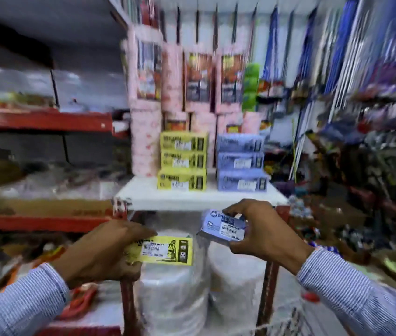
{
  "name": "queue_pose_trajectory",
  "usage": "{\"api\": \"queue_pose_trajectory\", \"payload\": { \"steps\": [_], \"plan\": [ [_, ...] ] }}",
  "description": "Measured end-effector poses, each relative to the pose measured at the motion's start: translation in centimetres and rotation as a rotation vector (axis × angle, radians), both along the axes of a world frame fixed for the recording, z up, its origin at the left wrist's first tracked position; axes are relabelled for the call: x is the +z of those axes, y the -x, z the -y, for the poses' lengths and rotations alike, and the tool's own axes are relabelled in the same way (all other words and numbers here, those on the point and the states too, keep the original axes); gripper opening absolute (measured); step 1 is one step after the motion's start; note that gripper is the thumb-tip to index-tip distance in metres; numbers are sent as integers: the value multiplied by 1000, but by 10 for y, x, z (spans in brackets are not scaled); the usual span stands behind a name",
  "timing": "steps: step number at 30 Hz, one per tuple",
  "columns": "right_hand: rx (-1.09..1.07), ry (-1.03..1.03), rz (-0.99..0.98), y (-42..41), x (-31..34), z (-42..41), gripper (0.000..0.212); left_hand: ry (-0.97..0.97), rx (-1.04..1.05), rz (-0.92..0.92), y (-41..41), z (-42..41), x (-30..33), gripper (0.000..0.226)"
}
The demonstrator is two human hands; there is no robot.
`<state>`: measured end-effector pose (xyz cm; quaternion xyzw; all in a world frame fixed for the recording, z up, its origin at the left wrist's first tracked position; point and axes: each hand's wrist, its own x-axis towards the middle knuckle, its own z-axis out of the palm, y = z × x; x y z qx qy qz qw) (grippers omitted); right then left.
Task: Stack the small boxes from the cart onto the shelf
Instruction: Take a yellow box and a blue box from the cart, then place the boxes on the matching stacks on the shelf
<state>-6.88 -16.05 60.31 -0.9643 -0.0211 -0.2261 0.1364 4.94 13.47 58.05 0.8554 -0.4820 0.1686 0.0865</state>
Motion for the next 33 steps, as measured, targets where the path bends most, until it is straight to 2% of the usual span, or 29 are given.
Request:
{"api": "queue_pose_trajectory", "payload": {
  "steps": [7,10,14,19,23,33],
  "plan": [
    [-44,128,160,-15,72,15,65,161,17,187,-26,19,66,65],
    [-78,197,224,-29,88,26,61,186,3,201,-46,38,84,66],
    [-124,276,215,-58,94,47,59,215,15,215,-78,66,97,64],
    [-145,395,244,-88,87,60,49,247,9,164,-105,91,101,60],
    [-144,448,228,-110,74,68,53,222,29,105,-127,102,95,59],
    [-156,356,228,-124,68,77,61,244,9,24,-152,104,87,53]
  ]
}}
